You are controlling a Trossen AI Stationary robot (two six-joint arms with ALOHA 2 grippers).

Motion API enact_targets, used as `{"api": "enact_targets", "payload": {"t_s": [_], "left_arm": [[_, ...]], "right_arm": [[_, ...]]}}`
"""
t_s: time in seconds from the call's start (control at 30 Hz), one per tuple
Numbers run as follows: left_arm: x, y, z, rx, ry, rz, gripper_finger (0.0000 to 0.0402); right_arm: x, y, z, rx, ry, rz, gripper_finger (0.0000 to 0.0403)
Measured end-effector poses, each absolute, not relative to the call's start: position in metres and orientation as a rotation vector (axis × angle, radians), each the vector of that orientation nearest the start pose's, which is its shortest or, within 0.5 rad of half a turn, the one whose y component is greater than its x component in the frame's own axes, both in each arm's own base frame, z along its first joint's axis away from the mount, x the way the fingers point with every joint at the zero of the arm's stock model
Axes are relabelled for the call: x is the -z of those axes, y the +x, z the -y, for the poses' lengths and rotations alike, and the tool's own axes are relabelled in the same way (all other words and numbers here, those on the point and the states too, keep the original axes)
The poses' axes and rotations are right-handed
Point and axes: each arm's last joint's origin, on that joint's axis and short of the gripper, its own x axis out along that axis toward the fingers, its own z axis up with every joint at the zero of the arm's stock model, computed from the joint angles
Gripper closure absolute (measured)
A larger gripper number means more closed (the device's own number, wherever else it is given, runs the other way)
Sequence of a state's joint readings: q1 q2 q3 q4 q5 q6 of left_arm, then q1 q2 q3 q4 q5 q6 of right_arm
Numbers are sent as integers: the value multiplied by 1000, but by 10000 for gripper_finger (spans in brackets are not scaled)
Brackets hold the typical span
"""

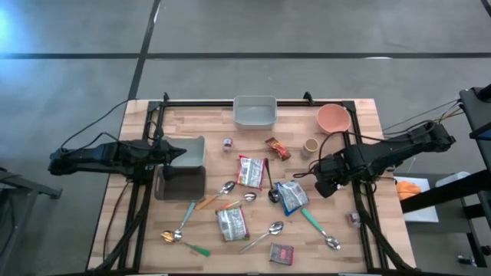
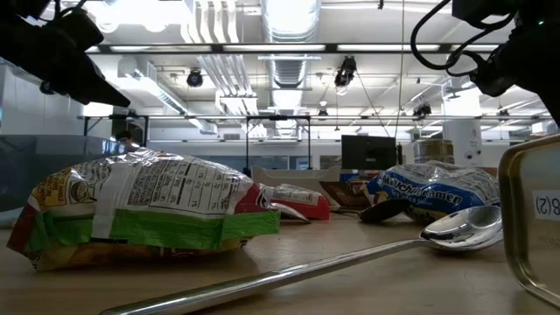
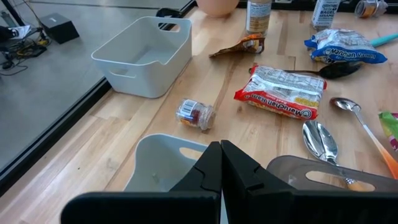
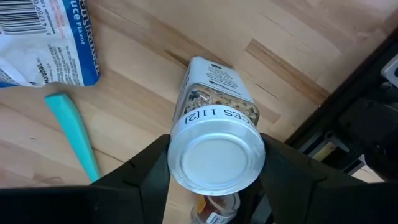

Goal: Pick & Place Food Item
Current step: Put the white spice bottle into the top gray bin

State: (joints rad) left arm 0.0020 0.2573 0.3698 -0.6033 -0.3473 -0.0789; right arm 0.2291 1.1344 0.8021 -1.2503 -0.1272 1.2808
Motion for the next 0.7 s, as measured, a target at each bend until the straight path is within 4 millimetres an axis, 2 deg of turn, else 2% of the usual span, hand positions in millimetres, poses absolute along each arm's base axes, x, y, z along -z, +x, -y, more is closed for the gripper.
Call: {"api": "enact_targets", "payload": {"t_s": [0.2,0.37,0.47,0.7], "left_arm": [[-213,85,-10,-361,8,-472,401],[-213,85,-10,-361,8,-472,401],[-213,85,-10,-361,8,-472,401],[-213,85,-10,-361,8,-472,401]], "right_arm": [[-224,153,-40,772,913,-1503,204],[-238,157,-40,766,908,-1458,204],[-256,160,-39,767,886,-1404,204],[-311,167,-36,738,823,-1205,204]]}}
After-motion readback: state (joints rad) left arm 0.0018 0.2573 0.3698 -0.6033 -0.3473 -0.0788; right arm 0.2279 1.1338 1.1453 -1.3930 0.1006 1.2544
